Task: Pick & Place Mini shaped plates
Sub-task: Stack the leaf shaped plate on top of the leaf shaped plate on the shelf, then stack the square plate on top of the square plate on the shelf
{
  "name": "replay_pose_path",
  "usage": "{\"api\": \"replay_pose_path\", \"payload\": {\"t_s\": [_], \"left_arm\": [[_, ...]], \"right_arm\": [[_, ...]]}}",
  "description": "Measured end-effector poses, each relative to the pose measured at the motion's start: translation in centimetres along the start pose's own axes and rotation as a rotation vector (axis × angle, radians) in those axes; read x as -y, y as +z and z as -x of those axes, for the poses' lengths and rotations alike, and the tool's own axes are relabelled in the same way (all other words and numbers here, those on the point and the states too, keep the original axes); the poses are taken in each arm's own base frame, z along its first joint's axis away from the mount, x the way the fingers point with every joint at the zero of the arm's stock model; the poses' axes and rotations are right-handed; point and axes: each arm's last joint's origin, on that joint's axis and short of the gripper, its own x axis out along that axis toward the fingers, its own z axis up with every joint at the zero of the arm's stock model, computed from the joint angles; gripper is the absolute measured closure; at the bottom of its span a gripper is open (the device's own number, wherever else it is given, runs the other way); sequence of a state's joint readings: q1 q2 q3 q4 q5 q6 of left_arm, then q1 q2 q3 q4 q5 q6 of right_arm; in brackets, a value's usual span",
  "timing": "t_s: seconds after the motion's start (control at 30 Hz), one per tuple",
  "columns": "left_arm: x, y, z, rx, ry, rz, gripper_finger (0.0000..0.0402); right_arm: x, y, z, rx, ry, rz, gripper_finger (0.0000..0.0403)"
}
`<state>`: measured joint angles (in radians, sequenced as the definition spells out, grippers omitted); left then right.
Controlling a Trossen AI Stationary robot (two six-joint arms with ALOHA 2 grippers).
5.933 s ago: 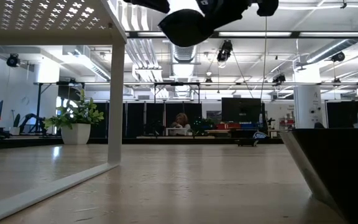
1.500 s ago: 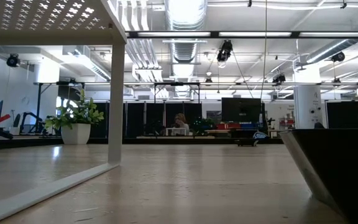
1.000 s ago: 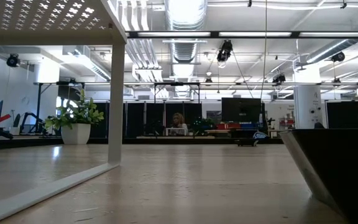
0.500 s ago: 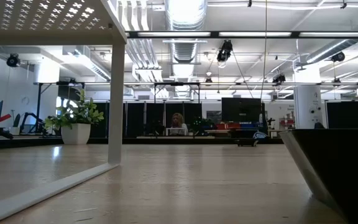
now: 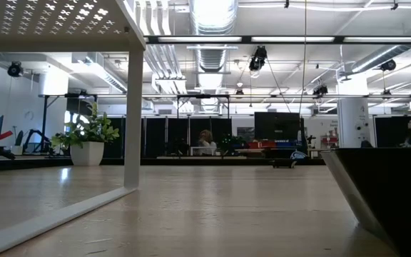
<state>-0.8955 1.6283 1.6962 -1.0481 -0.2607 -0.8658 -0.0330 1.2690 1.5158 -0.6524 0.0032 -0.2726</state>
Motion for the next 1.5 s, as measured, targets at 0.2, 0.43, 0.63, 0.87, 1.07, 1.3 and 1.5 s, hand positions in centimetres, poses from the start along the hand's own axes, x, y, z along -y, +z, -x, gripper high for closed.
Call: {"api": "replay_pose_path", "payload": {"t_s": [0.2,0.43,0.63,0.87,1.07,1.3,1.5], "left_arm": [[-0.1,0.1,0.0,0.0,0.002,0.013,0.0401],[-0.1,0.1,-0.1,0.0,0.002,0.048,0.0359],[-0.1,0.1,-0.1,0.0,0.002,0.053,0.0331],[-0.1,0.1,-0.1,0.0,0.002,0.054,0.033],[-0.1,0.1,0.2,0.004,-0.002,0.055,0.033],[-1.0,0.5,1.7,0.091,0.047,0.066,0.033],[-2.3,0.7,3.5,0.228,0.162,0.077,0.0331]], "right_arm": [[0.0,0.0,0.0,0.0,0.0,0.0,0.0335],[0.0,0.0,0.0,0.0,0.0,0.0,0.0335],[0.0,0.0,0.0,0.0,0.0,0.0,0.0335],[0.0,0.0,0.0,0.0,0.0,0.0,0.0335],[0.0,0.0,0.0,0.0,0.0,-0.001,0.0335],[0.8,-0.3,0.0,-0.01,-0.029,-0.039,0.0335],[2.7,-1.4,0.2,-0.078,-0.092,-0.155,0.0335]]}}
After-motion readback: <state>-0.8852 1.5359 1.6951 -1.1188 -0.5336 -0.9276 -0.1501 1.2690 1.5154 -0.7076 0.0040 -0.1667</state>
